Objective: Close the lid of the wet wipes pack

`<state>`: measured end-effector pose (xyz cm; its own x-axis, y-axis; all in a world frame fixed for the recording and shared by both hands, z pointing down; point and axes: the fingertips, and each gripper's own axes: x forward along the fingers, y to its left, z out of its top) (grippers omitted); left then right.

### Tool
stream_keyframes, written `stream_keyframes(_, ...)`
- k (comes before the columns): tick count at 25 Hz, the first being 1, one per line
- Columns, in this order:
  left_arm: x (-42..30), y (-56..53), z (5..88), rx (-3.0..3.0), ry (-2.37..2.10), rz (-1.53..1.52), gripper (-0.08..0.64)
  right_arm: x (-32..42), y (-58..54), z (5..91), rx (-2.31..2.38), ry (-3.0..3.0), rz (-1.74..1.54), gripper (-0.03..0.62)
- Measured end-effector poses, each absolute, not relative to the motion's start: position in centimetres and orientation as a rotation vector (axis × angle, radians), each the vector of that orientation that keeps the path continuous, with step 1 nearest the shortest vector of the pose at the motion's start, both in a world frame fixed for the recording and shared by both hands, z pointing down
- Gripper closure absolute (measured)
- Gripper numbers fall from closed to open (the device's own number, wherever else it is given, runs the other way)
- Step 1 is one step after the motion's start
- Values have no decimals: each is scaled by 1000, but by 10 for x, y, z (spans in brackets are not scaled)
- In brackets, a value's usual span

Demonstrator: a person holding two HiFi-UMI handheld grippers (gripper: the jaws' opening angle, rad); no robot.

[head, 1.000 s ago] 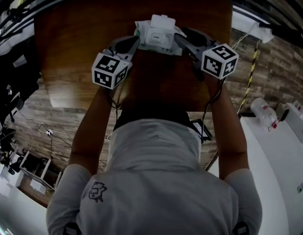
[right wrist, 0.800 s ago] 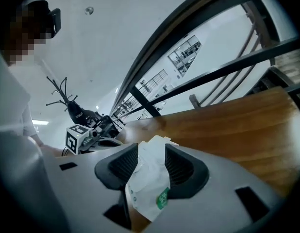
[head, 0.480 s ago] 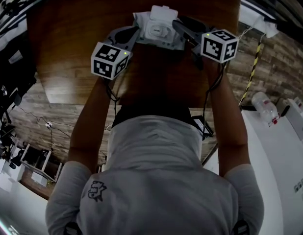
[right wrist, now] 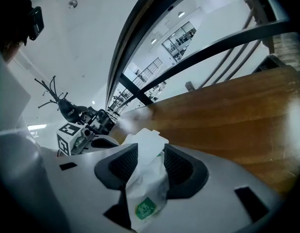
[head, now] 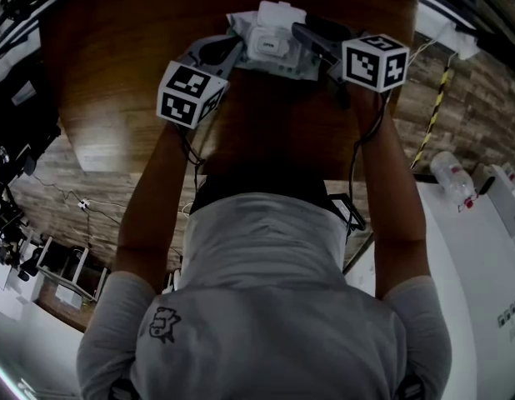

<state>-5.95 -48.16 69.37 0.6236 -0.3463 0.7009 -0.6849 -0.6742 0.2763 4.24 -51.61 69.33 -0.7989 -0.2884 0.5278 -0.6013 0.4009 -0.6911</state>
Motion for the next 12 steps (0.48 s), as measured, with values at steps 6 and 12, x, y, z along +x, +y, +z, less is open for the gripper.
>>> stream_keyframes(6,-59,-482,693,2293,-797,815,546,40,-514,699,744,-2310,1338,423)
stream_keyframes(12,-58,-481,694,2289,-809,831,546,39,-516,691,734,-2334,1321,419)
